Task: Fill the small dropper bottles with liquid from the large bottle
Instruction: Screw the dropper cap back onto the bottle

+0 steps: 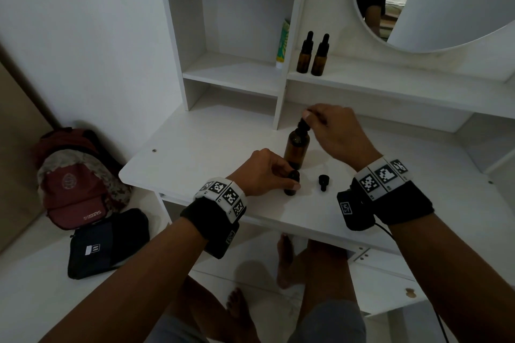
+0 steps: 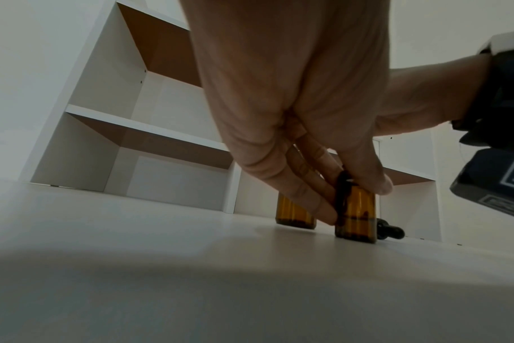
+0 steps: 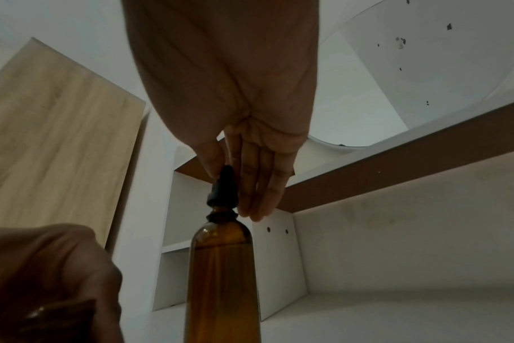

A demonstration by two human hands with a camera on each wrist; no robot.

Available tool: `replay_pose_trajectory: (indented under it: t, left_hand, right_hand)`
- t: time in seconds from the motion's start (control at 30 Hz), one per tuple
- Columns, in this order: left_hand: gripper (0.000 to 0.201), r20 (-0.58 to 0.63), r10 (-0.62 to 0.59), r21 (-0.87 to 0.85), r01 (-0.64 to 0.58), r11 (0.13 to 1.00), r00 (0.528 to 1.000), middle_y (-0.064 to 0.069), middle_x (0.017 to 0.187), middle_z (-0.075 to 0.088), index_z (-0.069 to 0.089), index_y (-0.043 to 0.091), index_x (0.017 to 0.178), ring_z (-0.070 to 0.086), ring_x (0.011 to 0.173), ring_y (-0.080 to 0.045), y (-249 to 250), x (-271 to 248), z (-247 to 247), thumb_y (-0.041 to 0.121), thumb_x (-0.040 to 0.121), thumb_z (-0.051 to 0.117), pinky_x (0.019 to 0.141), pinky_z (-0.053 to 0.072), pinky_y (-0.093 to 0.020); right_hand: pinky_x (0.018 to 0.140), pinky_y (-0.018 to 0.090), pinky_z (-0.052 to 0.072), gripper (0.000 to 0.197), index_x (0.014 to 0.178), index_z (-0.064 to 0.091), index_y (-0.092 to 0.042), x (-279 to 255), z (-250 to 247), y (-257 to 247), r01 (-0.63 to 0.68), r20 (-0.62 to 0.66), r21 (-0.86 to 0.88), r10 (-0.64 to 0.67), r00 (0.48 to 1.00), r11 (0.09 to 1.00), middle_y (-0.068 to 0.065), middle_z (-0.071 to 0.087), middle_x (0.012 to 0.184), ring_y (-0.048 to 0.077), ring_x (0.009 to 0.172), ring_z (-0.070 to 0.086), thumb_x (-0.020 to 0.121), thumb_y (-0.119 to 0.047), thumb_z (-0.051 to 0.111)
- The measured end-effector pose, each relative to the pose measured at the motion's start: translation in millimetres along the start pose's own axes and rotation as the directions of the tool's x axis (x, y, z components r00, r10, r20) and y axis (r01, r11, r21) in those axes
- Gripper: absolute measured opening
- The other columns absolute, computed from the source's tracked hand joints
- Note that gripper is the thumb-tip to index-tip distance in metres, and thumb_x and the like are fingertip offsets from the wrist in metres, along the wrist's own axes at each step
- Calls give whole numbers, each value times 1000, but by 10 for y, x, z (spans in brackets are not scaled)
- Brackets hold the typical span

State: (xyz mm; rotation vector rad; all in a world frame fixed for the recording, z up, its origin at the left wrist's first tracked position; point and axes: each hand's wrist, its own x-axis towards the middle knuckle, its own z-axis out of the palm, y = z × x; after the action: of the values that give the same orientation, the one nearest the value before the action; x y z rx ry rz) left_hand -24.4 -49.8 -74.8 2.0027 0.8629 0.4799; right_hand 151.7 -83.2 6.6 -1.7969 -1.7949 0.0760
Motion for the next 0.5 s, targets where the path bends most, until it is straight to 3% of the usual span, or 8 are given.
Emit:
replay_pose_trajectory:
  t: [0.13, 0.27, 0.37, 0.5]
  left_hand:
    - [30, 5, -6, 12, 6, 1000, 1000, -1, 95, 77, 78, 13, 102, 72, 88, -10, 4, 0, -3, 25, 75, 84, 87, 55, -21]
    - [30, -2, -7, 40, 8, 999, 1000, 1, 92, 76, 77, 13, 103, 69, 83, -3, 28, -2, -6, 24, 76, 84, 77, 51, -10]
    - [28, -7, -14, 81, 14, 997, 1000, 3, 91, 74, 77, 13, 103, 64, 78, 2, 50, -4, -2, 24, 78, 82, 66, 47, -3]
    - [24, -17, -36, 105, 37, 994, 999, 5, 86, 71, 77, 15, 100, 63, 77, 1, 77, -14, 12, 24, 78, 82, 68, 43, -8]
  right_hand:
    - [66, 11, 39, 28, 111, 65, -8, -19, 30, -9, -54, 111, 18, 52, 992, 998, 8, 68, 103, 18, 88, 63, 100, -26, 47]
    - [85, 20, 40, 44, 137, 49, -8, -121, -19, 9, -147, 232, 2, 143, 962, 989, 9, 62, 127, 21, 112, 61, 98, -28, 51]
    - [85, 24, 44, 43, 135, 49, -12, -268, -11, 72, -218, 236, -69, 229, 944, 973, 10, 63, 122, 23, 110, 61, 95, -26, 55]
    - [84, 33, 49, 41, 123, 54, -7, -455, 79, 117, -278, 301, -286, 362, 882, 917, 16, 57, 123, 29, 106, 60, 92, -33, 59]
